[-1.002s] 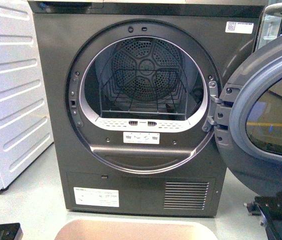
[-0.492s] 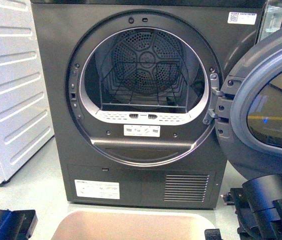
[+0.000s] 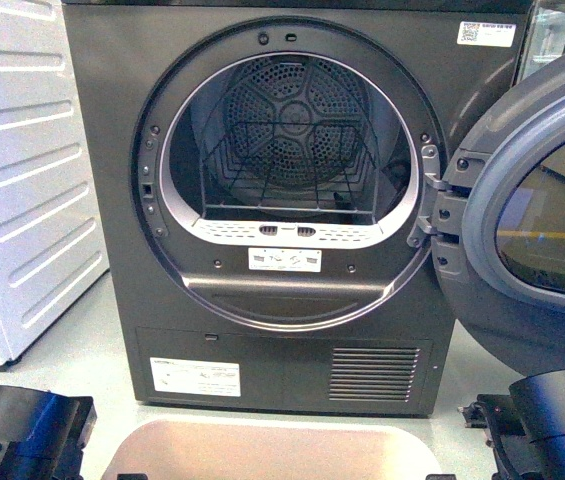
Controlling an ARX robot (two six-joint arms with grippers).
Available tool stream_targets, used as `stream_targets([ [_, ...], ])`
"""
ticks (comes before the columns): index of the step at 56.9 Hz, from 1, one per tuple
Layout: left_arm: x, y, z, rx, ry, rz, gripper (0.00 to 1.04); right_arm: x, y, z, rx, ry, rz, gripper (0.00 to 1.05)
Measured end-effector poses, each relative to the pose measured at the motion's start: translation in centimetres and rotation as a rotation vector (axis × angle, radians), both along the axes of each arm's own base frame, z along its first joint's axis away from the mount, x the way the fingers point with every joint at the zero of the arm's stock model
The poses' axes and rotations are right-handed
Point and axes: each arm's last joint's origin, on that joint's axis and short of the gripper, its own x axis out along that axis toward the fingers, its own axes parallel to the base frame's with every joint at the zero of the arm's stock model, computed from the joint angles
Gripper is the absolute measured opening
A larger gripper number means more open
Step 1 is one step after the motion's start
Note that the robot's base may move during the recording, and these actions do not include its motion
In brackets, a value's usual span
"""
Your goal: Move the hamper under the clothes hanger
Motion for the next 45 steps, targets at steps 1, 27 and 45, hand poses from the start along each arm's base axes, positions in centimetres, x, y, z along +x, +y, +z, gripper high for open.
stream_targets([
  [1, 0.0, -0.1, 0.0, 0.001, 0.000, -0.001, 0.98, 0.0, 0.0, 0.0, 0.001, 0.001, 0.000, 0.97],
  [27, -0.3, -0.6, -0.8, 0.004, 0.018, -0.008, 0.98, 0.0, 0.1, -0.1, 0.014, 0.009, 0.009, 0.97],
  [45, -0.4, -1.3, -0.8, -0.013, 0.017, -0.006, 0.98, -0.1, 0.2, -0.1, 0.029, 0.011, 0.020, 0.59],
])
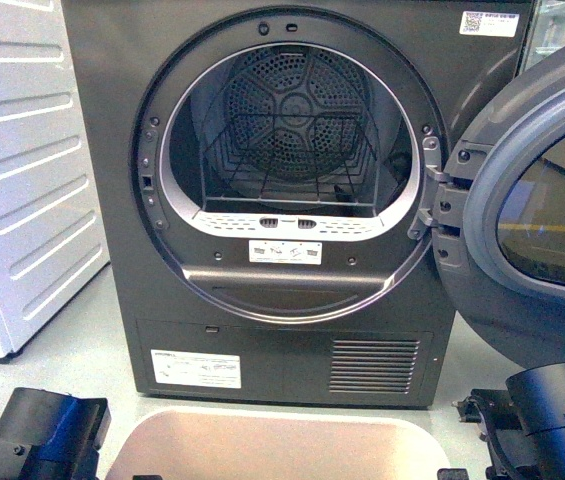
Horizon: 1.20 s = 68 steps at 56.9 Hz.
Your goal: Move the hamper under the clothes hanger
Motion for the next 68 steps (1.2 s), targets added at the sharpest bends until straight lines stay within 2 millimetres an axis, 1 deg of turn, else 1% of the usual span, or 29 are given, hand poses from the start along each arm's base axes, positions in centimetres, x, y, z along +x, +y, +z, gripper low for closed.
stream_targets([
  [5, -0.01, -0.15, 0.01, -0.002, 0.001, -0.001, 0.98, 0.00, 0.00, -0.01, 0.001, 0.000, 0.000, 0.59],
  [7, -0.03, -0.21, 0.00, -0.002, 0.003, -0.003, 0.98, 0.00, 0.02, -0.01, 0.003, 0.000, 0.000, 0.56],
  [13, -0.10, -0.31, -0.05, -0.001, 0.011, -0.003, 0.98, -0.02, 0.10, -0.02, 0.011, 0.001, 0.005, 0.42],
  [15, -0.12, -0.30, -0.06, 0.001, 0.013, -0.001, 0.95, -0.02, 0.13, -0.02, 0.011, 0.001, 0.006, 0.37],
  [17, -0.15, -0.29, -0.08, 0.002, 0.016, 0.003, 0.89, -0.02, 0.14, -0.02, 0.011, 0.001, 0.006, 0.32],
  [18, -0.15, -0.28, -0.09, 0.002, 0.016, 0.004, 0.88, -0.02, 0.14, -0.02, 0.011, 0.001, 0.006, 0.30],
  [19, -0.17, -0.28, -0.10, 0.003, 0.018, 0.006, 0.83, -0.02, 0.14, -0.02, 0.011, 0.001, 0.006, 0.27],
  [22, -0.19, -0.27, -0.12, 0.003, 0.021, 0.009, 0.77, -0.02, 0.14, -0.02, 0.011, 0.001, 0.006, 0.20],
  [26, -0.19, -0.30, -0.14, -0.005, 0.026, 0.010, 0.62, -0.02, 0.15, -0.02, 0.016, 0.002, 0.007, 0.07],
  [28, -0.17, -0.42, -0.12, -0.006, 0.026, 0.006, 0.57, -0.02, 0.17, -0.02, 0.019, 0.002, 0.002, 0.02],
  [29, -0.15, -0.46, -0.12, -0.006, 0.025, 0.005, 0.53, -0.02, 0.18, -0.02, 0.020, 0.002, 0.001, 0.02],
  [31, -0.16, -0.53, -0.11, -0.007, 0.025, 0.002, 0.51, -0.03, 0.19, -0.02, 0.022, 0.003, -0.002, 0.03],
  [34, -0.18, -0.67, -0.12, -0.009, 0.026, -0.003, 0.41, -0.03, 0.19, -0.02, 0.023, 0.003, -0.004, 0.03],
  [39, -0.18, -0.74, -0.12, -0.015, 0.027, -0.009, 0.30, -0.02, 0.18, -0.02, 0.025, 0.003, -0.007, 0.03],
  [41, -0.18, -0.83, -0.11, -0.020, 0.027, -0.015, 0.20, -0.02, 0.18, -0.02, 0.025, 0.003, -0.008, 0.03],
  [43, -0.19, -0.90, -0.11, -0.024, 0.028, -0.019, 0.13, -0.02, 0.18, -0.02, 0.026, 0.003, -0.008, 0.03],
  [47, -0.19, -1.01, -0.08, -0.026, 0.027, -0.023, 0.04, -0.01, 0.18, -0.01, 0.027, 0.002, -0.008, 0.03],
  [59, -0.19, -1.01, 0.00, -0.026, 0.026, -0.023, 0.04, 0.06, 0.19, 0.04, 0.027, -0.011, -0.007, 0.03],
  [68, -0.42, -0.96, 0.55, -0.023, 0.030, -0.022, 0.04, -0.02, 0.20, -0.10, 0.029, -0.050, -0.001, 0.03],
])
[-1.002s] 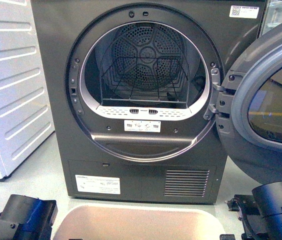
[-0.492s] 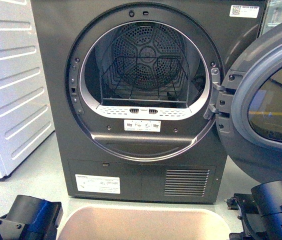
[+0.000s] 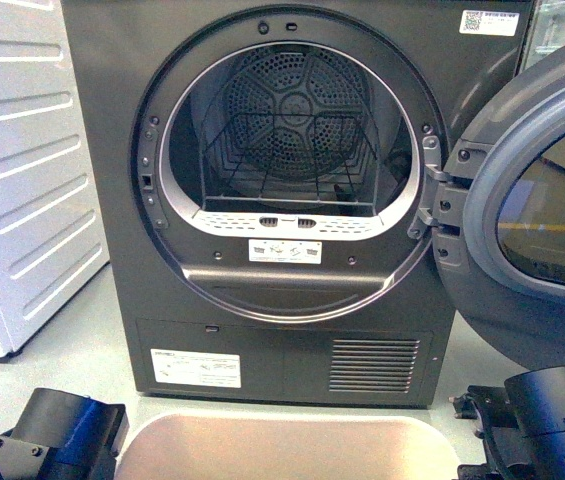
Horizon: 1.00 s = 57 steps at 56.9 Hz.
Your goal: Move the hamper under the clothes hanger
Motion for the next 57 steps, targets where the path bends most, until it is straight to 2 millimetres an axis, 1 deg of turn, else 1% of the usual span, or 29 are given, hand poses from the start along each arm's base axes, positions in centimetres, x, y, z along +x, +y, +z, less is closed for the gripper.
stream_targets([
  [14, 0.3, 0.1, 1.8, 0.003, -0.030, 0.004, 0.04, 0.0, 0.0, 0.0, 0.001, -0.032, -0.003, 0.03],
  [20, 0.4, 0.1, 2.1, 0.005, -0.038, 0.005, 0.04, 0.1, 0.1, 0.0, 0.004, -0.039, -0.008, 0.03],
  [26, 0.3, 0.1, 2.0, 0.009, -0.025, 0.004, 0.04, 0.9, -0.9, 0.3, 0.018, -0.017, -0.004, 0.03],
  [32, 0.2, 0.1, 2.0, -0.005, -0.014, -0.009, 0.04, 1.0, -1.8, 0.3, 0.011, -0.018, -0.013, 0.03],
  [57, 0.2, -0.2, 2.0, -0.005, -0.014, -0.015, 0.04, 1.0, -2.0, 0.3, 0.007, -0.018, -0.012, 0.03],
])
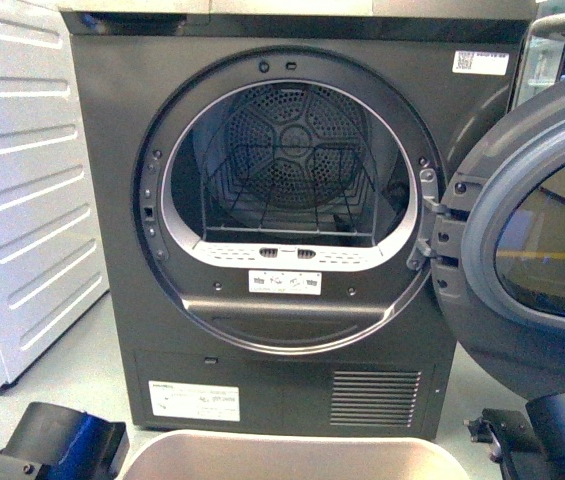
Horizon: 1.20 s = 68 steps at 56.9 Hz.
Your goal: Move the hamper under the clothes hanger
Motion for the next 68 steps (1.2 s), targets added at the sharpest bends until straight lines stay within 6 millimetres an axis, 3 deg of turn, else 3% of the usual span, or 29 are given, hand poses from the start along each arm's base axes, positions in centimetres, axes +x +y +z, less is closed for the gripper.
stream_targets([
  [68, 0.09, 0.69, 0.00, 0.012, 0.000, 0.027, 0.04, 0.06, 0.65, 0.06, 0.010, -0.003, 0.026, 0.03],
])
